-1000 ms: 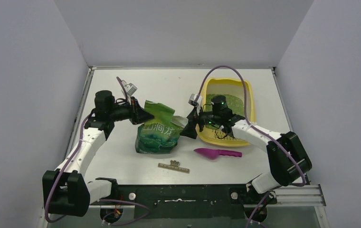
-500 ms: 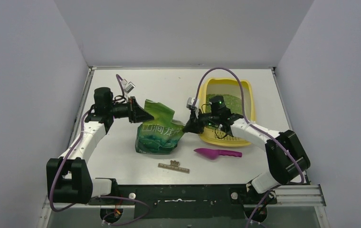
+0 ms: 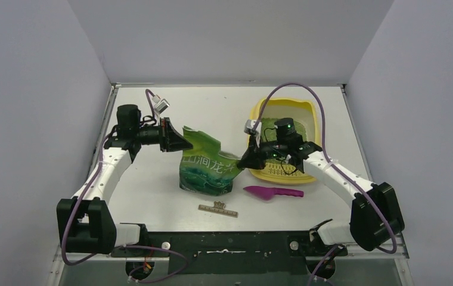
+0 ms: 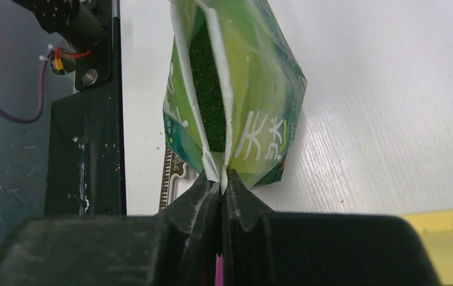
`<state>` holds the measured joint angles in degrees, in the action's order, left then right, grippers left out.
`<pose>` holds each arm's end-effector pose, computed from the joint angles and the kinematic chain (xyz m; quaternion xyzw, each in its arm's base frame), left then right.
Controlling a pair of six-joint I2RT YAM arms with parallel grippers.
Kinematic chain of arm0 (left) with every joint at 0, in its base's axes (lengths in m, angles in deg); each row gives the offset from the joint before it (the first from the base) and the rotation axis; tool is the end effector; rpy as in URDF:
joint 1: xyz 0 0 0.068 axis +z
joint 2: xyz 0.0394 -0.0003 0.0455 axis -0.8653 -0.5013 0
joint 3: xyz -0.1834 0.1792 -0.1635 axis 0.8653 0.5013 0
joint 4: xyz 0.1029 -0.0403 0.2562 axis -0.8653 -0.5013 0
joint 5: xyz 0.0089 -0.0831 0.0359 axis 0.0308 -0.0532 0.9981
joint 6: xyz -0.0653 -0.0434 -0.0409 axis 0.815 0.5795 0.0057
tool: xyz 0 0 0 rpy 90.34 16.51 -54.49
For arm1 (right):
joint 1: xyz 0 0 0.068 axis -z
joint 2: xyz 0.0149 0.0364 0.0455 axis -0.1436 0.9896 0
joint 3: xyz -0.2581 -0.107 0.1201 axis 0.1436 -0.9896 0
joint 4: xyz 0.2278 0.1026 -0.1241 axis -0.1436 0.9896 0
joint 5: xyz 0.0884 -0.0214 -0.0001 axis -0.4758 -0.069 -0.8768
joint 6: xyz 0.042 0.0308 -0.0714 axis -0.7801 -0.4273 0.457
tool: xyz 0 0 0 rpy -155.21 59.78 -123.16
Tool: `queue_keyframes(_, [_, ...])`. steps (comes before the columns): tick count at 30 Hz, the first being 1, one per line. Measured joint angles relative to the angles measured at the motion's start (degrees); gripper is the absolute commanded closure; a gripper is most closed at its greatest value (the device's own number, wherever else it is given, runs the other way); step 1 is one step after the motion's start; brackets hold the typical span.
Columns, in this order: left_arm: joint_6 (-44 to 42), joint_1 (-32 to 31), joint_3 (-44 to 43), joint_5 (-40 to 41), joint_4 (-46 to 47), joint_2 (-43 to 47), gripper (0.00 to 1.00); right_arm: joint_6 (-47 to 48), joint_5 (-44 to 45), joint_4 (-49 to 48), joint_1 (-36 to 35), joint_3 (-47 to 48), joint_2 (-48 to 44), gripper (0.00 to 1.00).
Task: Fill the litter box with clean litter
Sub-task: Close the cat litter bag at the center of the board.
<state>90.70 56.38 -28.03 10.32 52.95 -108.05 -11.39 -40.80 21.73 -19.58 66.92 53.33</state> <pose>0.2852 -0.0935 0.3098 0.2369 0.7159 -0.5780 0.3118 0.2417 0.2037 0.2695 -0.4721 0.6573 0.4893 0.3251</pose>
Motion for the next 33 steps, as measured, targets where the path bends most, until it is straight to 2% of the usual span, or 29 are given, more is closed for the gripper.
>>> queue_keyframes(4, [-5.9, 0.0, -2.8, 1.1, -8.1, -0.6, 0.99, -5.4, -0.7, -0.9, 3.0, -0.3, 1.1, 1.0])
queue_keyframes(6, [-8.8, -0.1, -4.1, 1.9, -12.3, -1.0, 0.72, -7.7, -1.4, -1.6, 4.3, -0.3, 2.3, 1.0])
queue_keyframes(9, [-12.1, -0.8, -5.2, 4.1, -16.2, -1.7, 0.54, -9.8, -1.5, -1.7, 4.6, -0.2, 3.9, 1.0])
queue_keyframes(14, [-15.3, -8.0, -5.2, 9.2, -17.8, -2.2, 0.46, -10.3, -1.3, -1.6, 3.4, 0.8, 4.5, 1.0])
queue_keyframes(18, [-14.3, -11.5, -4.3, 12.4, -13.7, -2.2, 0.45, -10.3, -0.8, -1.0, 3.3, 1.3, 4.9, 1.0])
queue_keyframes(20, [-12.7, -11.2, -2.9, 14.0, -10.4, -2.2, 0.45, -10.1, -0.6, -0.7, 3.3, 1.3, 4.9, 1.0])
queue_keyframes(22, [-10.7, -11.0, -1.2, 14.8, -7.0, -2.2, 0.53, -10.1, -0.5, -0.4, 3.4, 1.3, 4.9, 1.0])
queue_keyframes(26, [-7.2, -10.9, 0.1, 14.5, -2.4, -2.3, 0.93, -10.1, -0.5, -0.2, 3.5, 1.3, 4.9, 1.0])
queue_keyframes(27, [-6.7, -10.8, 0.1, 14.1, -1.4, -2.4, 1.0, -10.2, -0.5, -0.2, 3.7, 1.3, 4.9, 1.0])
queue_keyframes(33, [-5.4, -7.1, -0.4, 8.8, -1.0, -3.0, 1.0, -13.7, -2.1, -1.1, 6.1, 0.9, 4.9, 1.0])
